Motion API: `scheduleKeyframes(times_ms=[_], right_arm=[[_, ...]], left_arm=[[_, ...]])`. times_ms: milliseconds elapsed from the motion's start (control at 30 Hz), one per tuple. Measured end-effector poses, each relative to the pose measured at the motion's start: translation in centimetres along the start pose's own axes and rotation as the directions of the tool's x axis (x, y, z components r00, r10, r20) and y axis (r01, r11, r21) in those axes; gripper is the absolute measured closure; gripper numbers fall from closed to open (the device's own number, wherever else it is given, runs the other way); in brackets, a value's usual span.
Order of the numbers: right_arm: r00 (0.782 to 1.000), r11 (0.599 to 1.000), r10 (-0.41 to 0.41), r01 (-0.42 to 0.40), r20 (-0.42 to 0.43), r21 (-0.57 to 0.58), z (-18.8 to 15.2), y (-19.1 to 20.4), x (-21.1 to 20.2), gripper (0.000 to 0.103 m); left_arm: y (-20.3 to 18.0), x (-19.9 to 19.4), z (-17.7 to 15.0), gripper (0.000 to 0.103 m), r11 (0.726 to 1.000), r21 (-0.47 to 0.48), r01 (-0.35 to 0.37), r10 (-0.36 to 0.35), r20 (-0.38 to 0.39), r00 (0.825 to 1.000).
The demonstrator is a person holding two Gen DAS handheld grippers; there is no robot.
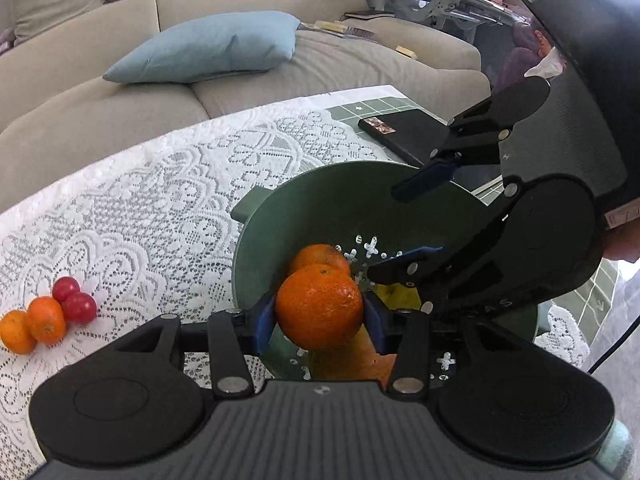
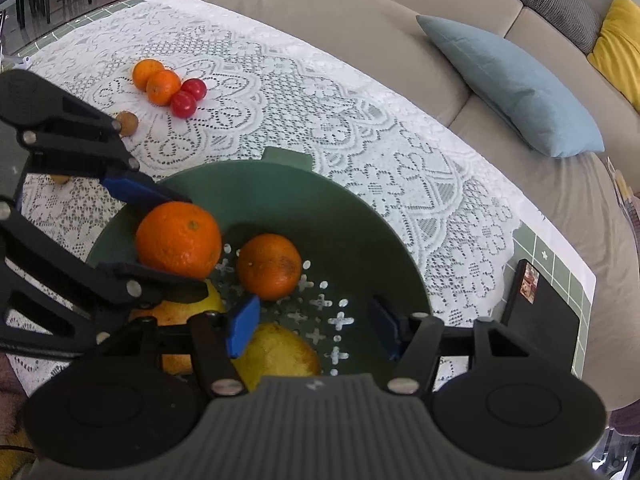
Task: Organize fruits
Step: 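Carry both mandarins into the green colander and release them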
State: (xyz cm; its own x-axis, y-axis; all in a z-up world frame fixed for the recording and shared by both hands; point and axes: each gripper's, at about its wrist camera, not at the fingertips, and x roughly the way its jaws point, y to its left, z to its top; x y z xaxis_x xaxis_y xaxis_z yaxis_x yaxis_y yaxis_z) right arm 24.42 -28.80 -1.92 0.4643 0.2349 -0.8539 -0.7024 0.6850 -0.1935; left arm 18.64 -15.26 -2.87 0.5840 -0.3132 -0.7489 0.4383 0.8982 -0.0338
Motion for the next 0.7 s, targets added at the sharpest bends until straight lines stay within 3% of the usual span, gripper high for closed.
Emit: scheduleKeyframes(times_ms=[233, 467, 700], right_arm=[[1.0, 1.0, -0.013, 0.013, -0.008, -0.009, 0.0, 0.1, -0.2, 0.038], [0.999, 0.999, -0.04, 0.04, 0.001, -0.032, 0.4, 0.8, -1.1, 0.034], [0.996, 0.998, -0.062, 0.064, 0.063, -0.022, 1.2, 2.0, -3.3, 0.033]], left_arm=[[0.2, -0.7, 0.0, 0.035, 1.0, -0.014, 0.018, -0.017, 0.016, 1.0], [0.6, -2.7, -0.4, 0.033, 0.999, -0.031, 0.036, -0.034, 0.055, 0.998], [1.9, -6.3, -1.1, 0.033, 0.997, -0.066, 0.042, -0.033, 0.139, 0.99]])
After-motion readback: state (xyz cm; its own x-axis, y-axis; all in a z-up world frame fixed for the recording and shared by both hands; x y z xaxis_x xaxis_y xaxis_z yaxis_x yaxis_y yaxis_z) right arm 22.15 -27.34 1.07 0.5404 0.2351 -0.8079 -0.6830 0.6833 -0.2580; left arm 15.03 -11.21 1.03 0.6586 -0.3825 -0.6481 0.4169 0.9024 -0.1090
